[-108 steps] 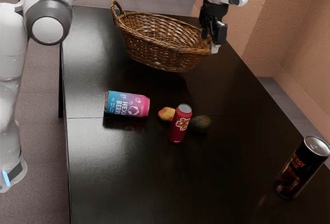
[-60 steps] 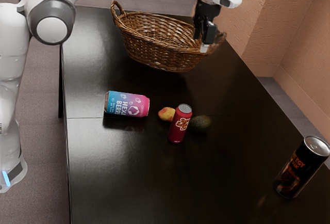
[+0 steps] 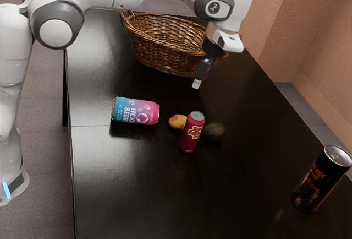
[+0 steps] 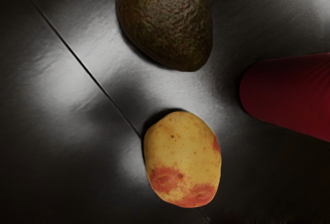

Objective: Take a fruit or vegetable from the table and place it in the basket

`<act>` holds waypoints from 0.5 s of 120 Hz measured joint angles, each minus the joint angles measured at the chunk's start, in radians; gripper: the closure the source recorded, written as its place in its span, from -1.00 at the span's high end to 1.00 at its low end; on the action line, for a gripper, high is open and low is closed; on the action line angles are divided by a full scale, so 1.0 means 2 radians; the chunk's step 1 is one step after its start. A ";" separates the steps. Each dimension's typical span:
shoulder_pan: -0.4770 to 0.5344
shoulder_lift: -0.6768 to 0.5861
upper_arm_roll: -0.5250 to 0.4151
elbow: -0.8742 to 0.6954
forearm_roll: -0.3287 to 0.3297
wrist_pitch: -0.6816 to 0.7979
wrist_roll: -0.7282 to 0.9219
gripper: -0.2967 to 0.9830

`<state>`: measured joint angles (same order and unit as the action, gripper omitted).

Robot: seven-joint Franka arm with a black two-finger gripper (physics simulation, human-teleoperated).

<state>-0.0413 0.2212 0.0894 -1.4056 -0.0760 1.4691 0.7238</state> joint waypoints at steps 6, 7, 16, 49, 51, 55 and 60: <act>0.000 -0.002 0.002 -0.012 -0.002 0.003 0.010 0.53; 0.000 -0.002 0.003 -0.014 -0.002 0.003 0.011 0.53; 0.001 -0.010 0.005 -0.036 -0.007 0.008 0.022 0.53; 0.001 -0.062 0.006 -0.120 -0.031 0.025 0.024 0.53; 0.001 -0.064 0.006 -0.122 -0.031 0.025 0.022 0.53; 0.001 -0.067 0.005 -0.125 -0.033 0.024 0.017 0.53; 0.001 -0.069 0.005 -0.126 -0.034 0.023 0.009 0.53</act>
<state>-0.0394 0.0826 0.1000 -1.6577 -0.1445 1.5147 0.7422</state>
